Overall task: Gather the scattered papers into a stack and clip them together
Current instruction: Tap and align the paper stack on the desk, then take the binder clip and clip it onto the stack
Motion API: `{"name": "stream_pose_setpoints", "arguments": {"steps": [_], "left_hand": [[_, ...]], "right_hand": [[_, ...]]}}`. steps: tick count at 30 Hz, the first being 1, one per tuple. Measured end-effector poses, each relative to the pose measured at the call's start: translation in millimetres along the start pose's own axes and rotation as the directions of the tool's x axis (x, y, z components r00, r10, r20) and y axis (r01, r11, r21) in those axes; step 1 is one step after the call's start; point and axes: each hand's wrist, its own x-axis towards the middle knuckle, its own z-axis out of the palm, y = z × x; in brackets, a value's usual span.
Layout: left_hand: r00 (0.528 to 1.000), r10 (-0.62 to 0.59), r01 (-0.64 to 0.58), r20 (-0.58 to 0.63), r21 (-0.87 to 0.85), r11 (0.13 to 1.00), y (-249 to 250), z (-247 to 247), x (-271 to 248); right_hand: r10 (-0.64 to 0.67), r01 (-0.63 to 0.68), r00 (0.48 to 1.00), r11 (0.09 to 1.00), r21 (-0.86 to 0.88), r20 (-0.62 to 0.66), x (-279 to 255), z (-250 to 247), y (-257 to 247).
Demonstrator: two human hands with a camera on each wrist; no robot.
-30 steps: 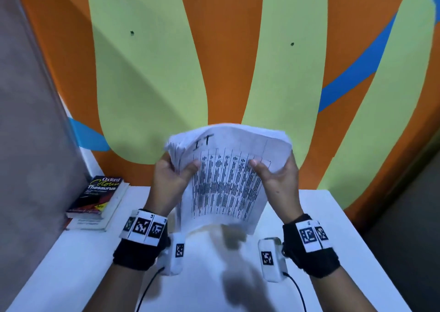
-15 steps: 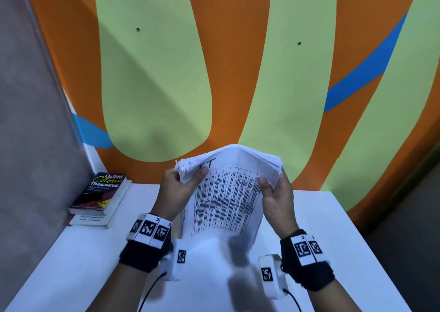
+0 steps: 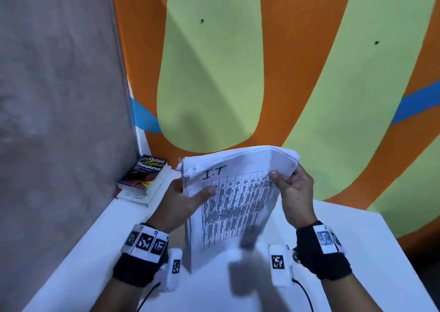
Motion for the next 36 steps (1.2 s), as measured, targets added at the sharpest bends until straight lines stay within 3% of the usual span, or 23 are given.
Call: {"name": "stream_pose_setpoints", "arguments": {"steps": [4, 7, 9, 11, 13, 17, 21, 25, 29, 33, 36], "left_hand": [[0.994, 0.032, -0.028, -0.106, 0.044, 0.999, -1.0, -27.6, -10.8], [0.976, 0.121, -0.092, -0.180, 0.162, 0.983, -8.0, -59.1, -21.5], [0.957, 0.117, -0.057, -0.266, 0.223, 0.973, -10.9, -81.5, -30.2], [0.920, 0.088, 0.009, -0.382, 0.245, 0.969, -17.3, -106.5, -39.1], [0.881, 0.097, 0.039, -0.463, 0.277, 0.960, -20.4, -131.1, -46.6], [0.781, 0.117, 0.142, -0.613, 0.357, 0.923, -23.2, -170.9, -55.2], [0.766, 0.298, 0.159, -0.570, 0.617, 0.771, -13.6, -189.0, -56.6], [0.768, 0.381, 0.173, -0.514, 0.740, 0.650, -21.8, -203.2, -53.5], [0.741, 0.392, 0.197, -0.545, 0.735, 0.648, -23.3, -204.8, -48.1], [0.709, 0.433, 0.131, -0.557, 0.707, 0.695, -24.6, -206.6, -46.2], [0.697, 0.409, 0.126, -0.589, 0.662, 0.739, -27.2, -206.2, -49.0]], "right_hand": [[0.027, -0.032, 0.991, 0.999, 0.039, 0.131, 10.0, 36.7, 0.4], [0.133, -0.133, 0.935, 0.991, -0.023, 0.330, 18.6, 73.9, 10.1], [0.166, -0.139, 0.911, 0.985, -0.100, 0.377, 27.5, 100.3, 27.8], [0.128, -0.036, 0.914, 0.971, -0.236, 0.386, 34.5, 129.5, 53.7], [0.110, 0.097, 0.895, 0.898, -0.429, 0.433, 35.1, 157.9, 80.9], [0.125, 0.415, 0.749, 0.676, -0.608, 0.651, 26.3, 214.6, 126.3], [0.181, 0.576, 0.653, 0.513, -0.637, 0.735, 20.3, 258.2, 154.3], [0.146, 0.672, 0.594, 0.451, -0.588, 0.791, 12.3, 290.9, 181.1], [0.096, 0.713, 0.555, 0.458, -0.532, 0.826, 6.1, 314.2, 195.4], [0.052, 0.697, 0.605, 0.449, -0.559, 0.795, -1.9, 327.6, 201.3], [0.029, 0.711, 0.611, 0.421, -0.564, 0.791, -3.1, 331.2, 204.2]]}}
